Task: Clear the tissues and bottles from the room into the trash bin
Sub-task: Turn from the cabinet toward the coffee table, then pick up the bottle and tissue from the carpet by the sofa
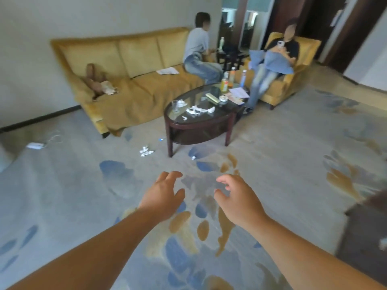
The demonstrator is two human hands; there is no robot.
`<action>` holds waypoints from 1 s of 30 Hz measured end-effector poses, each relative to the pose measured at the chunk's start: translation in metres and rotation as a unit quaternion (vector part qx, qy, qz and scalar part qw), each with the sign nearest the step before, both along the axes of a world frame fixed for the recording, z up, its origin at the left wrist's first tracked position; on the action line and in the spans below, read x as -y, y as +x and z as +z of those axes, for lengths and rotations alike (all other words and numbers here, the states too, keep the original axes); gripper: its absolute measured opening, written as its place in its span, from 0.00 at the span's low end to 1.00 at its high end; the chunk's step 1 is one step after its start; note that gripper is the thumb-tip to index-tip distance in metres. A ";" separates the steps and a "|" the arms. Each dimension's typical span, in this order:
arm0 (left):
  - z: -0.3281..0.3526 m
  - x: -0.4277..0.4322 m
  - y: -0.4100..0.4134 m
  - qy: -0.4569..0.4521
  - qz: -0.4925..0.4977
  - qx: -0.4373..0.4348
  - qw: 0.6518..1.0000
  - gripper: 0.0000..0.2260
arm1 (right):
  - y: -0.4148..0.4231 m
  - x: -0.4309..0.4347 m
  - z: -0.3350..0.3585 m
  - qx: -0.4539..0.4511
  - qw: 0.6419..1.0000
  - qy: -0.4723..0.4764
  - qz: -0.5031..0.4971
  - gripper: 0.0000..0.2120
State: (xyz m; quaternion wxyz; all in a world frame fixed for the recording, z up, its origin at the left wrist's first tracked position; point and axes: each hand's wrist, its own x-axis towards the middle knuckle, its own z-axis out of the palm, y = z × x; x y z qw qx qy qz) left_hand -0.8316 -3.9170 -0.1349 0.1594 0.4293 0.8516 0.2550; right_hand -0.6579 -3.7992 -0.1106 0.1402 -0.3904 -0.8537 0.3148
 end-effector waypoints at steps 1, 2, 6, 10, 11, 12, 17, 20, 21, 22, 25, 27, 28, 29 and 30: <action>-0.001 -0.004 -0.010 -0.002 0.015 0.003 1.000 0.19 | -0.013 -0.008 -0.002 -0.003 1.000 -0.002 0.013 0.17; -0.001 -0.009 -0.020 -0.004 0.028 0.003 1.000 0.19 | -0.025 -0.017 -0.003 -0.004 1.000 -0.005 0.027 0.17; 0.003 -0.024 -0.055 -0.008 0.082 -0.001 0.997 0.19 | -0.072 -0.051 -0.005 0.004 0.997 -0.004 0.078 0.16; 0.006 -0.028 -0.090 -0.008 0.121 -0.005 0.993 0.20 | -0.124 -0.072 -0.004 0.004 0.993 0.002 0.117 0.16; 0.006 -0.028 -0.100 -0.010 0.130 -0.006 0.991 0.20 | -0.137 -0.075 -0.004 0.005 0.992 0.003 0.129 0.16; 0.006 -0.029 -0.110 -0.010 0.139 -0.006 0.990 0.20 | -0.150 -0.077 -0.005 0.006 0.990 0.003 0.141 0.16; -0.002 -0.031 -0.169 -0.013 0.164 -0.002 0.986 0.20 | -0.223 -0.086 -0.013 0.017 0.983 -0.001 0.183 0.16; -0.011 -0.034 -0.215 -0.018 0.170 0.001 0.985 0.20 | -0.273 -0.090 -0.019 0.026 0.981 -0.001 0.191 0.16; -0.013 -0.035 -0.233 -0.017 0.172 0.003 0.985 0.20 | -0.290 -0.091 -0.021 0.027 0.981 0.000 0.193 0.16; -0.015 -0.037 -0.252 -0.014 0.172 0.005 0.985 0.20 | -0.308 -0.093 -0.024 0.028 0.981 0.002 0.193 0.16; -0.017 -0.043 -0.307 -0.012 0.166 0.012 0.986 0.20 | -0.362 -0.096 -0.027 0.041 0.982 0.003 0.186 0.16; -0.016 -0.047 -0.341 -0.013 0.157 0.022 0.987 0.20 | -0.395 -0.097 -0.027 0.047 0.983 0.002 0.180 0.15; -0.016 -0.049 -0.358 -0.013 0.153 0.025 0.988 0.20 | -0.411 -0.098 -0.027 0.048 0.983 0.002 0.177 0.15; -0.016 -0.052 -0.374 -0.012 0.150 0.025 0.988 0.20 | -0.425 -0.099 -0.028 0.047 0.983 0.001 0.175 0.15; -0.015 -0.055 -0.390 -0.012 0.151 0.025 0.988 0.20 | -0.439 -0.101 -0.029 0.047 0.984 0.000 0.173 0.15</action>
